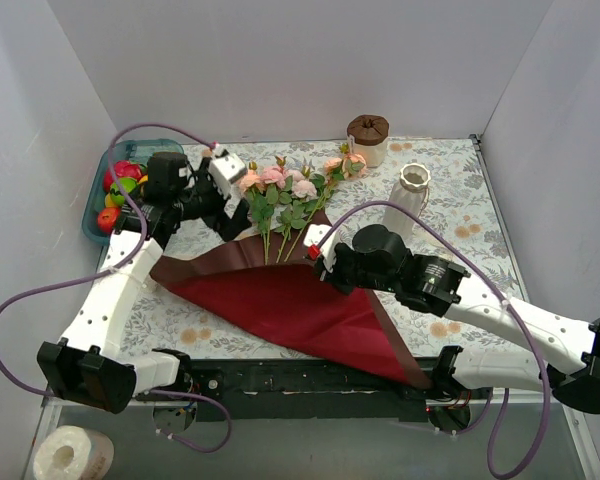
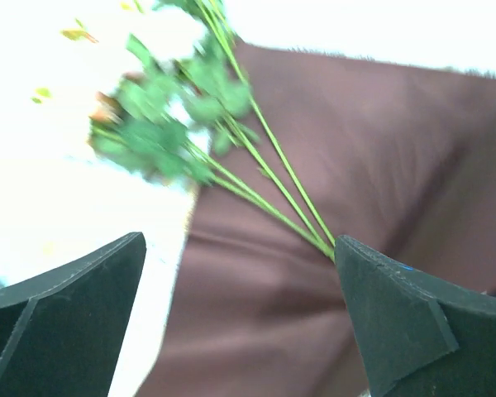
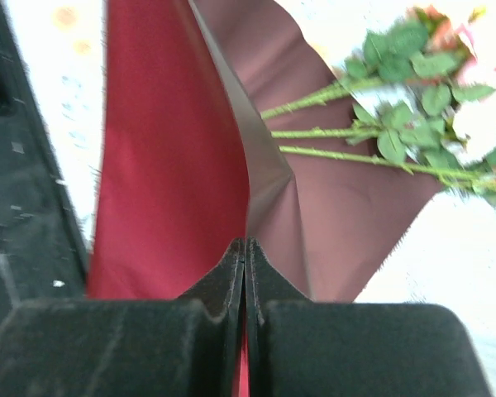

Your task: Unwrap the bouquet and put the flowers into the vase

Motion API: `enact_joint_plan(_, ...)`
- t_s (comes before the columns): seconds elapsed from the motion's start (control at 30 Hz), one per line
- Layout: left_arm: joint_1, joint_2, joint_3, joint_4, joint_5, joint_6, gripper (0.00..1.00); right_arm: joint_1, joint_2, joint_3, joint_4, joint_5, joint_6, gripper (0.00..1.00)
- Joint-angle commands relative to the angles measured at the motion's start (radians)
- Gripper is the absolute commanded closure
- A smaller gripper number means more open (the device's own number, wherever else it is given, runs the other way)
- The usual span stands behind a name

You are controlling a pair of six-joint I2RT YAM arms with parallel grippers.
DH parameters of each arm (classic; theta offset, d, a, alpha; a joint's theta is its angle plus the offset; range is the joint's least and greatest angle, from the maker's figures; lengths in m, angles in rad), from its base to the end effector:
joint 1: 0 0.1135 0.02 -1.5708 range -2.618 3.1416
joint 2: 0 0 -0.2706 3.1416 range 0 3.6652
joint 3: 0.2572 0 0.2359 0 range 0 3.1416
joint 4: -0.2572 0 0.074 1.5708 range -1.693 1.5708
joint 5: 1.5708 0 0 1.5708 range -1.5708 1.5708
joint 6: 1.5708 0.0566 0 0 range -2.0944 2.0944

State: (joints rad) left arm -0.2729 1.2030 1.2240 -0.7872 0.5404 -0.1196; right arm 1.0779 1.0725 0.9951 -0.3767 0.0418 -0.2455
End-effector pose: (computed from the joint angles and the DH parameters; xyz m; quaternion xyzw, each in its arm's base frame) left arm 0.2212 -0.0921 0.3458 0.1721 0.8762 -0.3145 0.3222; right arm 0.1157 0.2104 0.3361 -0.5123 0.6758 0.1979 0.4916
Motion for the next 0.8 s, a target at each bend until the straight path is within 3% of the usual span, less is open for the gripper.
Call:
enact_joint_plan(0.0, 0.026, 0.038, 0.138, 0.146, -0.019, -0.235, 0.02, 0.042, -0.013, 0.126, -0.06, -0.184, 0.098, 0.99)
enact_joint_plan(0.17, 0.024, 0.085, 0.135, 0.094, 0.004, -0.198, 0.02, 0.163, 0.004, 0.163, -0.08, -0.333, 0.237, 0.99)
enact_joint_plan(0.4, 0.006, 0.144, 0.054, -0.072, 0.076, 0.006, 0.02, 0.418, 0.108, 0.192, 0.019, -0.349, 0.42, 0.96)
enact_joint_plan(0.47, -0.032, 0.156, 0.026, -0.108, 0.081, 0.069, 0.02, 0.465, 0.144, 0.204, 0.065, -0.35, 0.442, 0.87)
enact_joint_plan(0.57, -0.118, 0.164, -0.026, -0.15, 0.075, 0.116, 0.02, 0.49, 0.182, 0.258, 0.099, -0.332, 0.451, 0.53)
enact_joint_plan(0.6, -0.143, 0.164, -0.05, -0.164, 0.079, 0.145, 0.02, 0.49, 0.188, 0.293, 0.082, -0.32, 0.451, 0.36)
enact_joint_plan(0.7, -0.216, 0.136, -0.086, -0.202, 0.101, 0.216, 0.03, 0.49, 0.175, 0.33, 0.064, -0.281, 0.428, 0.15)
enact_joint_plan(0.77, -0.229, 0.097, -0.112, -0.251, 0.133, 0.32, 0.04, 0.488, 0.138, 0.35, 0.064, -0.257, 0.417, 0.07)
